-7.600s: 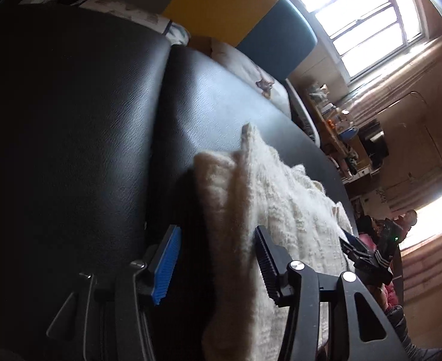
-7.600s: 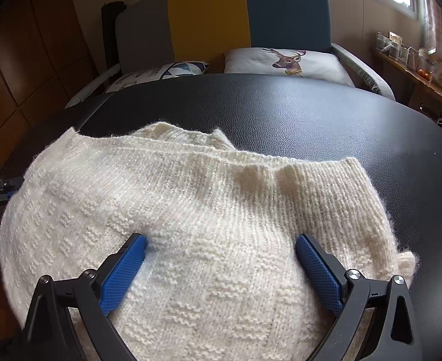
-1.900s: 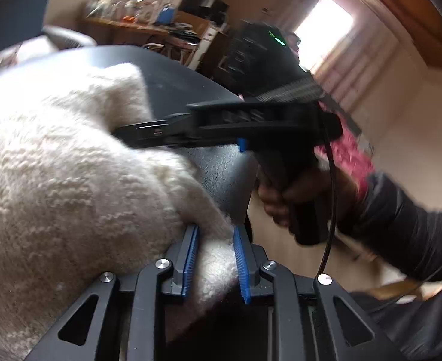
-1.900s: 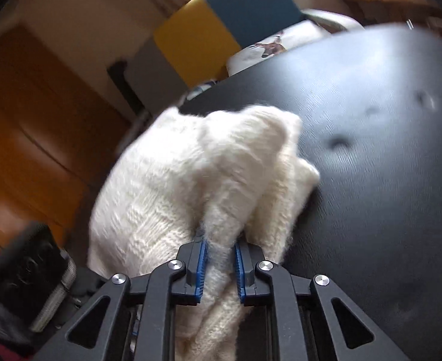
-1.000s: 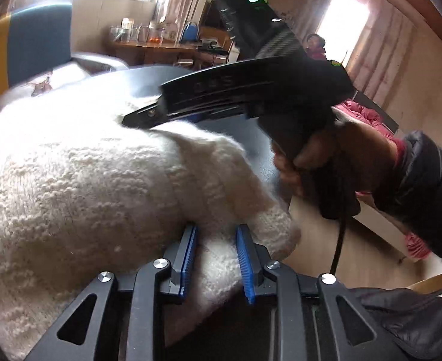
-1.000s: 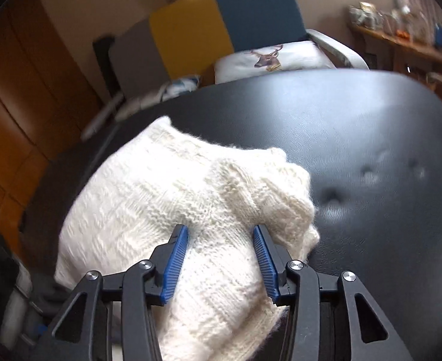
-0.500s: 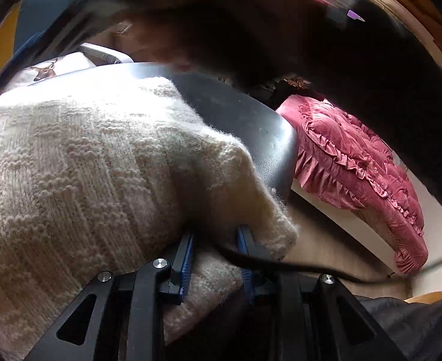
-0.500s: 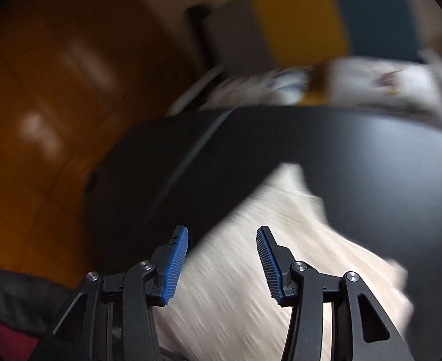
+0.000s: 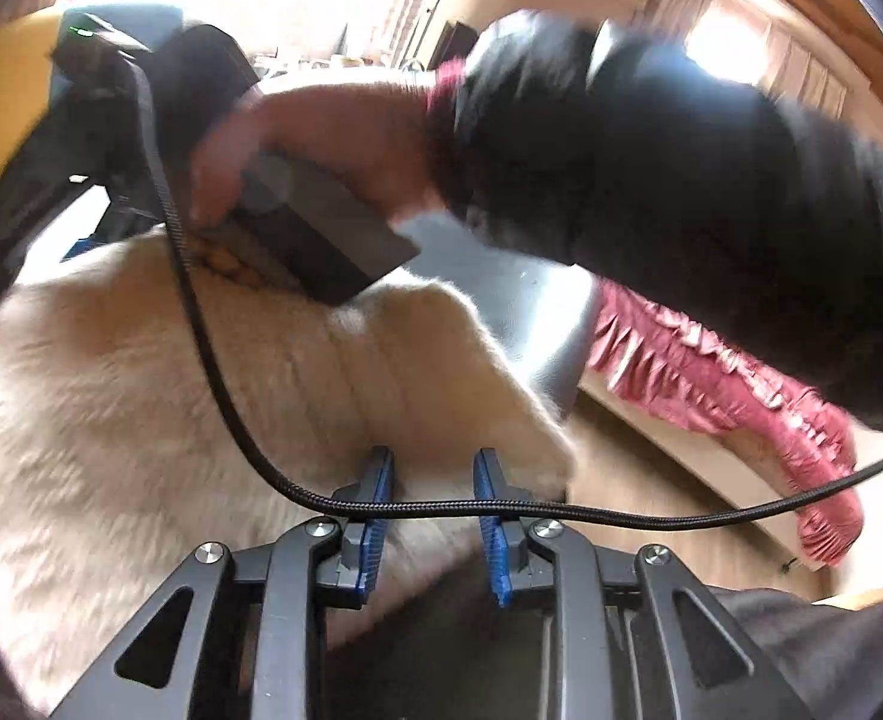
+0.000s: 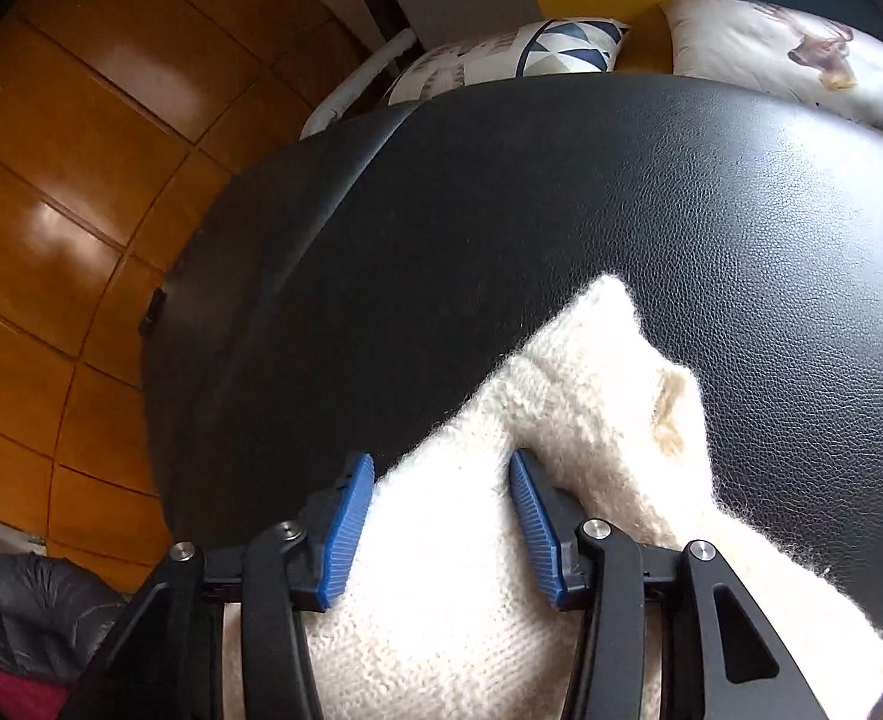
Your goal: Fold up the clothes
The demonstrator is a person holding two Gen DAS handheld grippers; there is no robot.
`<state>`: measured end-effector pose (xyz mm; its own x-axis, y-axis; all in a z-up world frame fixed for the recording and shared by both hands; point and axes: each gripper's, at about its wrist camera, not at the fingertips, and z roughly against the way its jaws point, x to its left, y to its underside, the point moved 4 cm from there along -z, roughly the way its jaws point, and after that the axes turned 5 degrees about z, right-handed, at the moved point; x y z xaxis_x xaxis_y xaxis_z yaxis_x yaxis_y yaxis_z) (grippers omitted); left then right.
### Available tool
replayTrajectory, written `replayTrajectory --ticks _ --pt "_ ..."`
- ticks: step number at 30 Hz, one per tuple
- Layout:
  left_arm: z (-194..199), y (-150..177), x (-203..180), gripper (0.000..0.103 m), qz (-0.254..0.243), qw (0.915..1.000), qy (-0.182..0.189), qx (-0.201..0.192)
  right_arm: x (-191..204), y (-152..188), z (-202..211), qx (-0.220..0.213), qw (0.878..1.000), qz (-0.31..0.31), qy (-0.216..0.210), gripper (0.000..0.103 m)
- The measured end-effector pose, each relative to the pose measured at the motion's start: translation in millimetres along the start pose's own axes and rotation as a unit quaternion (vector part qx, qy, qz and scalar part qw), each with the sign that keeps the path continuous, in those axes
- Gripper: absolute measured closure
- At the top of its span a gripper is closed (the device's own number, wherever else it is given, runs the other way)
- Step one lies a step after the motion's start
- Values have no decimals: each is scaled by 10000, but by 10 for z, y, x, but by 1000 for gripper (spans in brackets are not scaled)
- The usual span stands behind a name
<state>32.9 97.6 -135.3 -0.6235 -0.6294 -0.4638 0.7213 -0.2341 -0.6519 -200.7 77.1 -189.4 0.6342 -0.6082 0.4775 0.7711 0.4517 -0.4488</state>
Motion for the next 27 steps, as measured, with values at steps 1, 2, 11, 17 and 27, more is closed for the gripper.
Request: replayTrajectory --ticks 1,2,11,17,27 --pt "148 0 37 76 147 9998 105 -100 0 13 21 -29 10000 -18 -9 55" --pt "284 -7 87 76 277 9993 96 -230 3 20 46 -55 10000 -36 5 55" --pt "993 -71 507 76 700 9911 -618 -948 241 18 923 -1324 9907 -262 182 49" --pt "955 -255 698 76 468 9858 -1290 -971 613 610 1286 -1053 9900 203 917 40" --pt "317 -325 887 76 758 9818 -1686 -425 413 1461 1221 -680 9775 96 1993 30"
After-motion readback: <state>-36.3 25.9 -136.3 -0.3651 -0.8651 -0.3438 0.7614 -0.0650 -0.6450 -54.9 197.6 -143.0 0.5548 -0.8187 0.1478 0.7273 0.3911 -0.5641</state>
